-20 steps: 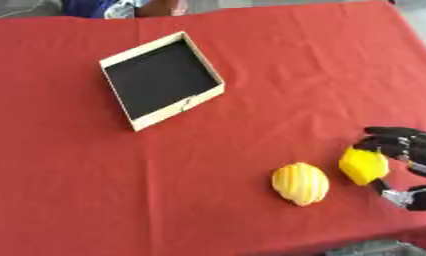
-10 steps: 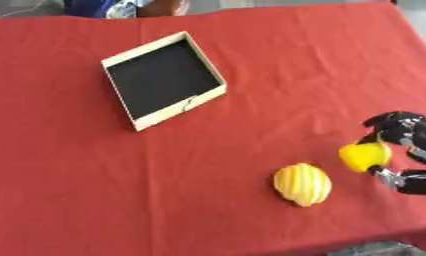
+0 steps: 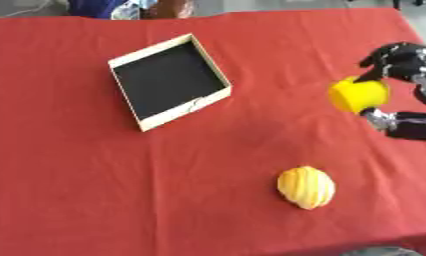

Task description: Pick up objects on the table and place them in the box.

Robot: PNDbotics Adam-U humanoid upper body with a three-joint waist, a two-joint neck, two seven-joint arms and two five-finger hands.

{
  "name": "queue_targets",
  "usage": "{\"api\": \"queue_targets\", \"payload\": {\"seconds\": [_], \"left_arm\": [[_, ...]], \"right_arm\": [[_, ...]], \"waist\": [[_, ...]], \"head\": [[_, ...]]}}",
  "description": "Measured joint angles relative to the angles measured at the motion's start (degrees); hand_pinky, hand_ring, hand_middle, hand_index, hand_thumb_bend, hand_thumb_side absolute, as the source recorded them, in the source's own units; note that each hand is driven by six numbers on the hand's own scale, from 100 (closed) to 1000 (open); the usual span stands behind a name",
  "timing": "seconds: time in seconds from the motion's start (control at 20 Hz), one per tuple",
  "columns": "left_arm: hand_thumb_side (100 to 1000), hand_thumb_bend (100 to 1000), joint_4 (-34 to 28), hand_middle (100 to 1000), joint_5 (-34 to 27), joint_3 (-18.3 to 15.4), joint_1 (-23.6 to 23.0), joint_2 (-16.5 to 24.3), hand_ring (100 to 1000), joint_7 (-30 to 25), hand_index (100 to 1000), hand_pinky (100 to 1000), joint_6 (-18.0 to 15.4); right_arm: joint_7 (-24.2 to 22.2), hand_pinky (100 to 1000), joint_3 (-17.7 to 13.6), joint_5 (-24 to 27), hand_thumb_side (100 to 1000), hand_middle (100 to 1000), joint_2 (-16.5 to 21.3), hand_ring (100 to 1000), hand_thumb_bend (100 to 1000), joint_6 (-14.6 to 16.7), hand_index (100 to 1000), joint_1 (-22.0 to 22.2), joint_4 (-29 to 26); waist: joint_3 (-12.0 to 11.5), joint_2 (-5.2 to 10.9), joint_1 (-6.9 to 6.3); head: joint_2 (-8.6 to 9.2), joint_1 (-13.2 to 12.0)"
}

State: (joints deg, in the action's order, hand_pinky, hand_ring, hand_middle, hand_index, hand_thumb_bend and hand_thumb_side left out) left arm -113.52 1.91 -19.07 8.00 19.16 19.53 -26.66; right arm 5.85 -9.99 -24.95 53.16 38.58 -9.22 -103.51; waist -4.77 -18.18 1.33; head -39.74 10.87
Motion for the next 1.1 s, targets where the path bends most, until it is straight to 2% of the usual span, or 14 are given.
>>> {"api": "queue_targets", "payload": {"seconds": [0.15, 0.3, 0.45, 0.6, 0.85, 1.1], "left_arm": [[751, 160, 0.0, 811, -0.51, 0.45, 0.19, 0.0, 783, -0.44, 885, 899, 0.07], [750, 160, 0.0, 811, -1.16, 0.94, 0.62, 0.0, 783, -0.99, 885, 899, 0.11], [750, 160, 0.0, 811, -1.9, 1.52, 0.99, 0.01, 783, -1.63, 885, 899, 0.19], [750, 160, 0.0, 811, -2.51, 1.93, 1.26, 0.01, 782, -2.21, 885, 899, 0.22], [748, 162, 0.0, 811, -3.29, 2.43, 2.21, 0.02, 782, -3.04, 885, 899, 0.13], [751, 162, 0.0, 811, -4.03, 2.85, 2.82, 0.03, 781, -3.67, 885, 899, 0.17]], "right_arm": [[-4.47, 765, 4.92, 4.61, 100, 447, 1.32, 719, 100, -0.83, 584, -9.5, 0.18], [-10.91, 767, 10.53, 9.12, 100, 454, 0.58, 731, 100, -0.92, 592, -20.8, 2.23], [-18.38, 772, 15.51, 12.69, 140, 456, -3.19, 742, 100, -0.89, 598, -31.44, 6.98], [-25.58, 779, 18.89, 14.72, 226, 457, -8.69, 759, 100, -0.93, 604, -39.42, 13.94], [-33.81, 798, 20.46, 14.62, 232, 464, -17.53, 785, 100, -0.84, 618, -46.92, 26.79], [-35.47, 820, 20.39, 10.45, 216, 480, -23.4, 808, 100, -1.39, 635, -49.45, 36.99]], "waist": [[-0.95, 0.31, 0.42], [-1.84, 0.53, 0.65], [-2.65, 0.69, 0.75], [-3.47, 0.72, 0.78], [-4.69, 0.72, 0.95], [-5.56, 0.7, 1.28]], "head": [[0.0, 0.75], [0.01, 1.55], [0.02, 2.15], [0.02, 2.45], [0.02, 3.18], [0.02, 3.66]]}}
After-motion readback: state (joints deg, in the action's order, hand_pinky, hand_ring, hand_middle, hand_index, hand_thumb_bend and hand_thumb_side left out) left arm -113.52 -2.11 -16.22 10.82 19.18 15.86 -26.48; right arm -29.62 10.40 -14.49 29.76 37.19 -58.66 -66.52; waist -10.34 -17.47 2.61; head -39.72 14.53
